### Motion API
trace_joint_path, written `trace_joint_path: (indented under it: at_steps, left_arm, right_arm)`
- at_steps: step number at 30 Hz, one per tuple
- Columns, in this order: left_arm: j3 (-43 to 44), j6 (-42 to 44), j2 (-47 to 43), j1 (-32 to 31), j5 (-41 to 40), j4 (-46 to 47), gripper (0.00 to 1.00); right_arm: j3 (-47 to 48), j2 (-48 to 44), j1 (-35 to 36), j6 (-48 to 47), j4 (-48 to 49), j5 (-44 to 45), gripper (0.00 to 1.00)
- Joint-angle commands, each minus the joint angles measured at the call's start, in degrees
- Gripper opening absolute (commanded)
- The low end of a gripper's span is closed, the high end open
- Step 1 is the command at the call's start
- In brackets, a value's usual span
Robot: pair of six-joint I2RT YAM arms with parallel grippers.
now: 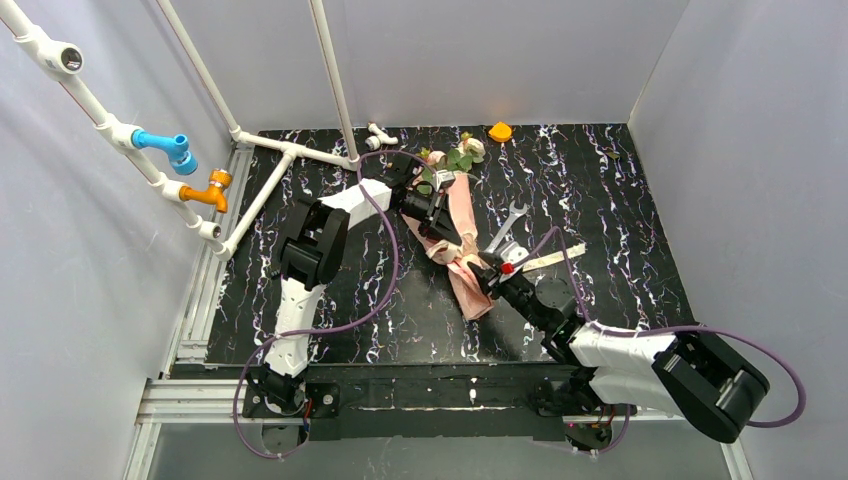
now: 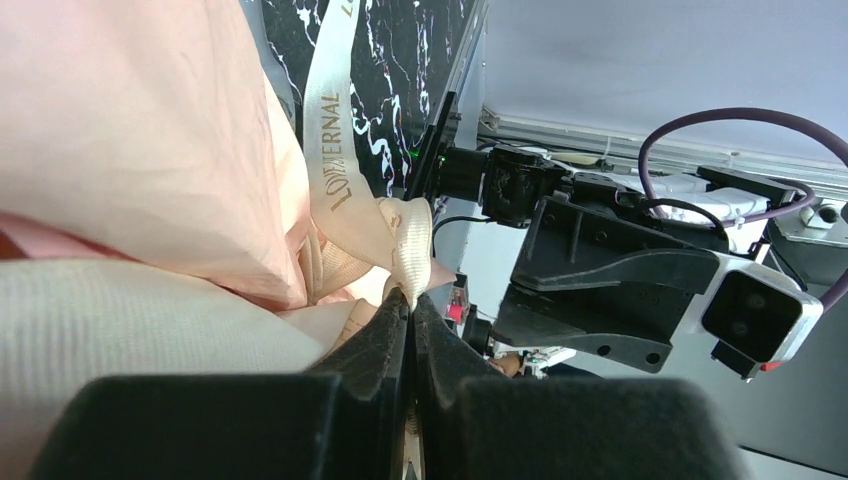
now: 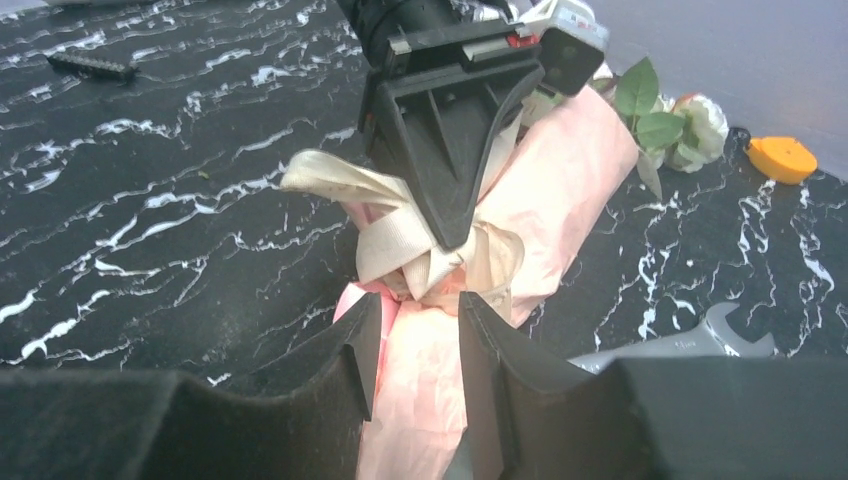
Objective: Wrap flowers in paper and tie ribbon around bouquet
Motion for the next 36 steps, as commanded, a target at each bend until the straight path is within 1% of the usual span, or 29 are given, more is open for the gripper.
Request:
trace_joint_path:
  at_steps: [1,4,7,9,15,20,25,32,36]
  left_arm:
    - [0.2,1.0,-3.1,0.4,2.1,-1.6,0.00]
    - [-0.1,0.3,-3.4,0.4,2.1,-0.5,0.00]
    - [-0.1,-1.2,-3.1,0.4,2.3,1.2,0.00]
    - [0.5,-1.2,-2.8,0.4,2.3,0.7,0.00]
    - [0.7,-1.2,-2.7,0.4,2.5,0.8,0.00]
    - [0.6,-1.3,-2.6,0.4,2.5,0.9,0.00]
    - [0.5,-1.8,-2.7,0.4,2.6,1.4,0.00]
    - [0.1,-1.9,-2.5,0.4,2.7,1.8,0.00]
    - [-0.2,-2.2,-2.7,0.4,2.8,2.3,0.00]
  right_arm:
    - [4.0,1.6,0.2,-1.5,-4.2,1.8,0.41]
    - [11.2,6.5,0.2,-1.1,-11.0,1.4,0.39]
    - [13.8,9.3,0.2,0.0,-12.8,1.4,0.39]
    - [14.9,10.7,0.2,0.6,-13.7,1.8,0.39]
    - [16.3,12.8,0.2,1.7,-14.5,2.6,0.36]
    - [16.7,14.3,0.2,2.4,-14.9,3.5,0.35]
    - [17.1,15.7,0.2,2.6,-14.1,3.4,0.31]
    - [18.1,17.8,0.2,1.7,-12.3,3.7,0.31]
    - [18.3,17.7,0.2,1.4,-12.3,4.7,0.35]
